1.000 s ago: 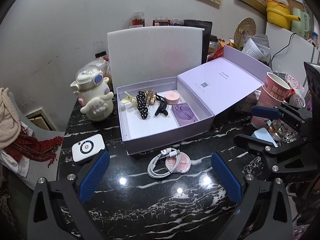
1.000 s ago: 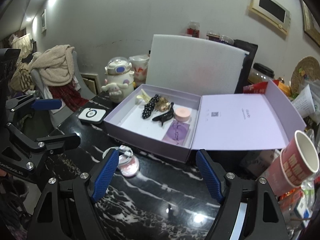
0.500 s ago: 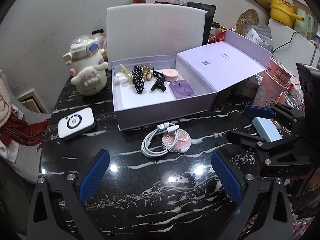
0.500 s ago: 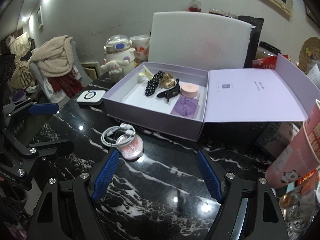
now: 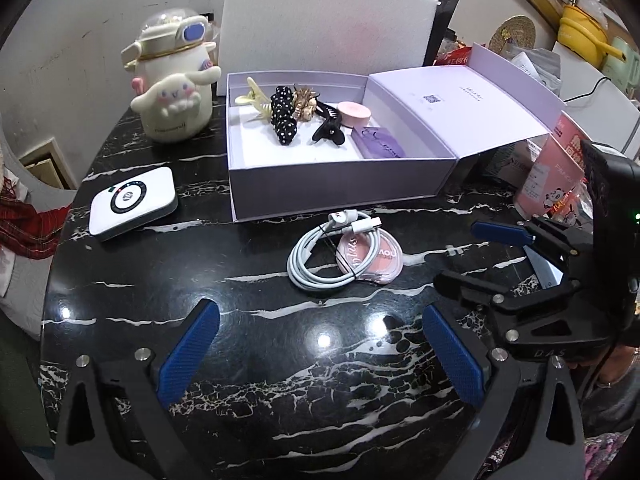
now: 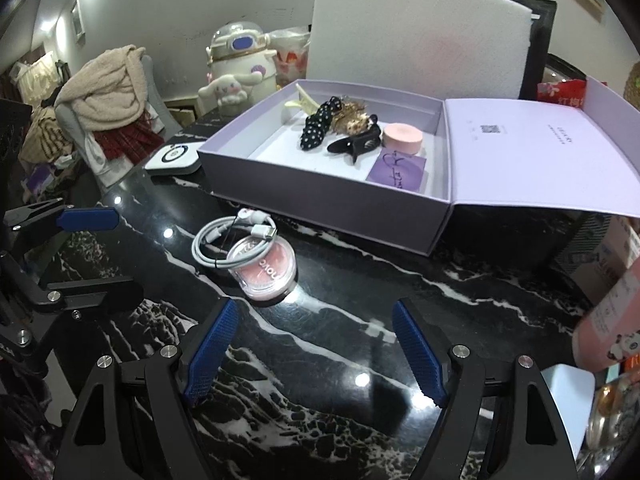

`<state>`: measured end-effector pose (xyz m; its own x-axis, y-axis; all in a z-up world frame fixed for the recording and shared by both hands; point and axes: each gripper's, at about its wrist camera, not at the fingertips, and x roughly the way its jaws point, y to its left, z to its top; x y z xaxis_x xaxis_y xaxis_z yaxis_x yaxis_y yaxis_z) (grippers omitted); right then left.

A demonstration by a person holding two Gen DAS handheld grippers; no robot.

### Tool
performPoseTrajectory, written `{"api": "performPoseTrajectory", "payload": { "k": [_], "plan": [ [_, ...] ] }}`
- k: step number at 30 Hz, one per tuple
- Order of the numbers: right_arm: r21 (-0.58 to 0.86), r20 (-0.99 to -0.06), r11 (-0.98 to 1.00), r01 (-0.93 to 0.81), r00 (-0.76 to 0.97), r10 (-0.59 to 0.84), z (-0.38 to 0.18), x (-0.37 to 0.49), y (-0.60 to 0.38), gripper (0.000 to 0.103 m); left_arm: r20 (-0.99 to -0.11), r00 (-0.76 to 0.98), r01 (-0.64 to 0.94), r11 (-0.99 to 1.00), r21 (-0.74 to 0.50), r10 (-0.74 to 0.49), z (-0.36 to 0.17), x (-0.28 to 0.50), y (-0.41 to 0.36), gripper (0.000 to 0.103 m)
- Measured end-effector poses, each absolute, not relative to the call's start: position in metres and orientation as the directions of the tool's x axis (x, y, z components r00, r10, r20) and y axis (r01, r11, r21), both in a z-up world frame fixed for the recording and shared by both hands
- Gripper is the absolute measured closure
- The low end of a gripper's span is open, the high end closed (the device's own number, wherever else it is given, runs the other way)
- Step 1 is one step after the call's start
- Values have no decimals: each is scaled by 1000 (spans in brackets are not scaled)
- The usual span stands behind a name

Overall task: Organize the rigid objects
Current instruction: 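Lower the right tool and close it on the pink novo blush compact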

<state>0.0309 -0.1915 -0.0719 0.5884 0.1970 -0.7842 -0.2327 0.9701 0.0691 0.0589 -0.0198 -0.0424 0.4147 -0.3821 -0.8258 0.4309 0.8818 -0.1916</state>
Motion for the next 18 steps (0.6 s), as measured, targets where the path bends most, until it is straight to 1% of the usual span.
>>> {"api": "performPoseTrajectory", "payload": {
  "k": [5,13,18],
  "plan": [
    [71,-803,962,-264,557,212,-84,42,-184,23,-833,417,436,884,-169,-365,-48,66,-21,0],
    [81,-823,947,-312,514,240,-100,61,-172,23,-837,420,417,894,-165,-350,-52,75,-14,0],
    [64,-817,938,-342,522,246,-102,69,-162,23,-840,424,397,903,-163,-338,-54,82,-7,0]
  ]
}}
